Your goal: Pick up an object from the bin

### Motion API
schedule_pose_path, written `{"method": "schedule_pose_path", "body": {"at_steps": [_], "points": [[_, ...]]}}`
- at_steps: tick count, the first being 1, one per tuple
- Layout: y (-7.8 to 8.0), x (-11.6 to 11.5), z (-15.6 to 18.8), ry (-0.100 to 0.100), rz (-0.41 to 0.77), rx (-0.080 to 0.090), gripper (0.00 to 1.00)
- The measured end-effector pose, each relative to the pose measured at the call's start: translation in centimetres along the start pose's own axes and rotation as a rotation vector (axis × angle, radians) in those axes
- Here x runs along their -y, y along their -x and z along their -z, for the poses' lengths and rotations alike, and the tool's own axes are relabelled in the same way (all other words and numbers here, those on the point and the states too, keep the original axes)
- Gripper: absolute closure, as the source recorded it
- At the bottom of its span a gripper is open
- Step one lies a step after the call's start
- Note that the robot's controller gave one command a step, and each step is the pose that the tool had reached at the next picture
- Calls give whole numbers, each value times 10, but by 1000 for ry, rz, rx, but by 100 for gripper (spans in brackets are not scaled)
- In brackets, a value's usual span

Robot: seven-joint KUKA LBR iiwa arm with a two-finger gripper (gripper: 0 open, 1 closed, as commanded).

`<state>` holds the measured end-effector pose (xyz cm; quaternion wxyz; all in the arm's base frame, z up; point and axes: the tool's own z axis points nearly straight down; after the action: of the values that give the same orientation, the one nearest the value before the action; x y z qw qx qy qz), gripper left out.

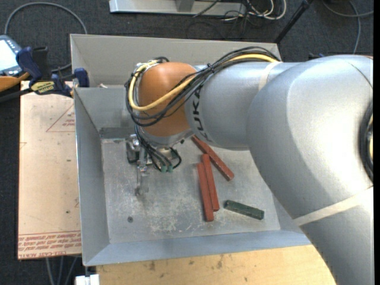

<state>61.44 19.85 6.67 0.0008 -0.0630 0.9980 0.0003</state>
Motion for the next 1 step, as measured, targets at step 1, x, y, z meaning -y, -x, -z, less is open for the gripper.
{"method": "schedule_pose_path", "body": {"at_steps": [1], "points": [[-13,128,5,-2,67,3,0]]}}
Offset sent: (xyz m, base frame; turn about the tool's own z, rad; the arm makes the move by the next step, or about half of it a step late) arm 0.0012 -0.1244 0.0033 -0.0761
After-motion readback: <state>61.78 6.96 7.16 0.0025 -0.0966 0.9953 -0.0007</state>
